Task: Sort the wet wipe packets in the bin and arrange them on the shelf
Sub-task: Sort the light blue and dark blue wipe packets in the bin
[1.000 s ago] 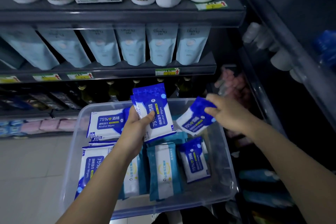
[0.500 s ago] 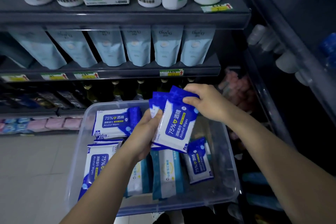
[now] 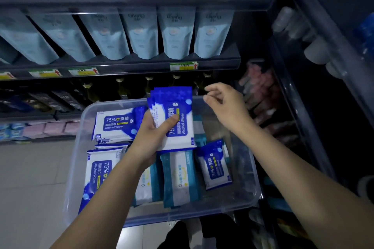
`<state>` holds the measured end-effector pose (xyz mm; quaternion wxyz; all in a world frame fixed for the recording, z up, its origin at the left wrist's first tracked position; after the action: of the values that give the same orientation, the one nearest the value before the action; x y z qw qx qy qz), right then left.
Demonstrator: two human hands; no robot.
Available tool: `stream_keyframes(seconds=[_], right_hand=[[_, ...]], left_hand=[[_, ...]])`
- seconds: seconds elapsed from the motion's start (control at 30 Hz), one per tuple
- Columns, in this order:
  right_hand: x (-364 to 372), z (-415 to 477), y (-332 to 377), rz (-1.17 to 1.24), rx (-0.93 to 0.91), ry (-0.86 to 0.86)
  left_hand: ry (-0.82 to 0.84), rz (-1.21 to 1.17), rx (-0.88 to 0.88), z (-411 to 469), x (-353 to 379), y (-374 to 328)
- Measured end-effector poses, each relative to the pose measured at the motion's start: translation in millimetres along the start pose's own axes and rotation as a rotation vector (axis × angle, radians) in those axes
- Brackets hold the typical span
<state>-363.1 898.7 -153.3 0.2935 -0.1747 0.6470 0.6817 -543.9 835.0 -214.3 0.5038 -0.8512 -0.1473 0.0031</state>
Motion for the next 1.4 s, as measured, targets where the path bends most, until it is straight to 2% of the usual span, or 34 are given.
stream_keyframes(seconds=[0.13, 0.27, 0.43, 0.53, 0.63, 0.77, 0.83, 0.93, 1.03, 1.1, 1.17, 1.4], right_hand=[[16, -35, -59, -0.105, 0.196, 0.158], [38, -70, -97, -0.224, 0.286, 0.337], [59, -81, -125, -0.536, 0.184, 0.516], [67, -80, -133, -0.660, 0.112, 0.507], [63, -79, -133, -0.619, 0.163, 0.515], [53, -83, -99, -0.464, 0.116, 0.754], [36, -77, -82, -0.425, 0.092, 0.816], [3, -58, -51, -0.290, 0.076, 0.769], [-22, -33, -19, -0.123, 0.021, 0.609], [-28, -19, -1, 0.074, 0.040, 0.481], [-27, -8, 11, 0.174, 0.041, 0.361], [1, -6, 33, -0.049, -0.066, 0.140]], left_hand=[[-0.118, 0.007, 0.031, 12, -22, 2], [-0.133, 0.028, 0.050, 15, -26, 3], [-0.140, 0.049, 0.043, 14, -25, 6], [-0.137, 0.056, 0.035, 12, -26, 7], [-0.144, 0.071, 0.044, 10, -27, 6], [-0.130, 0.082, 0.041, 8, -24, 5], [-0.127, 0.093, 0.039, 7, -22, 3], [-0.111, 0.114, 0.058, 6, -19, -2], [-0.091, 0.121, 0.088, 5, -12, -7], [-0.060, 0.108, 0.099, 4, -5, -9], [-0.013, 0.107, 0.098, 2, 4, -11], [0.158, 0.124, 0.089, -4, 26, -13]])
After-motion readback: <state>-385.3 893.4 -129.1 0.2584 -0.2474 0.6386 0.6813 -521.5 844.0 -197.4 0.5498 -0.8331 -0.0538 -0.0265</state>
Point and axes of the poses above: each hand's wrist, its own z-axis towards the middle knuckle, its own x-axis out of the palm, y = z × x, the point moved 8 cm from there along z, towards the middle knuckle, and after that the axes turned 10 degrees about -y, right-handed, at the moved point
